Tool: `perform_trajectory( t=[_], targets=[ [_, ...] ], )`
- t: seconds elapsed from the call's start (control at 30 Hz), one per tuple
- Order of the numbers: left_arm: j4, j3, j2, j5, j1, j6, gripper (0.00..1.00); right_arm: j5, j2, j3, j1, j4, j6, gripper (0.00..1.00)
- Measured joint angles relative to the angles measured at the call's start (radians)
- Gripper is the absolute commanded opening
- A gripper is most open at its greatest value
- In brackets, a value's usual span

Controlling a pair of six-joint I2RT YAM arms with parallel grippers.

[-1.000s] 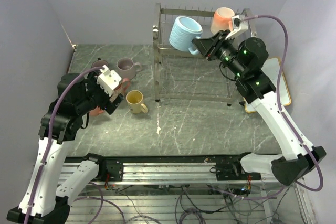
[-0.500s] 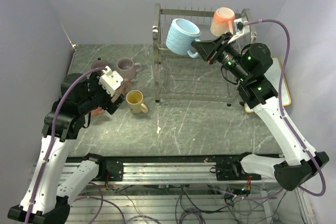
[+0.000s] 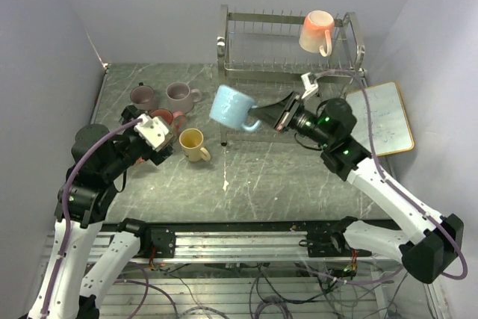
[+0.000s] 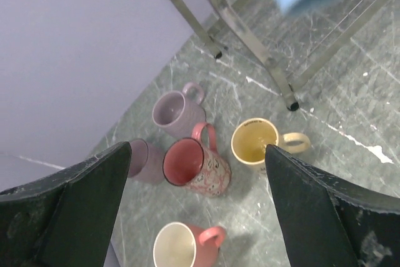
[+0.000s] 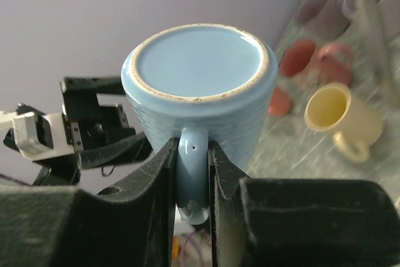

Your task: Unload the cups from the dish rack

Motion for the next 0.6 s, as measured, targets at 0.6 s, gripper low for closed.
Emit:
perform_trajectory(
  t=[0.6],
  targets=[
    [-0.067,-0.008,-0.051,0.235,0.003,0.148,0.94,0.259,0.077,-0.126,0.384,0.246,0.260,0.00]
  ],
)
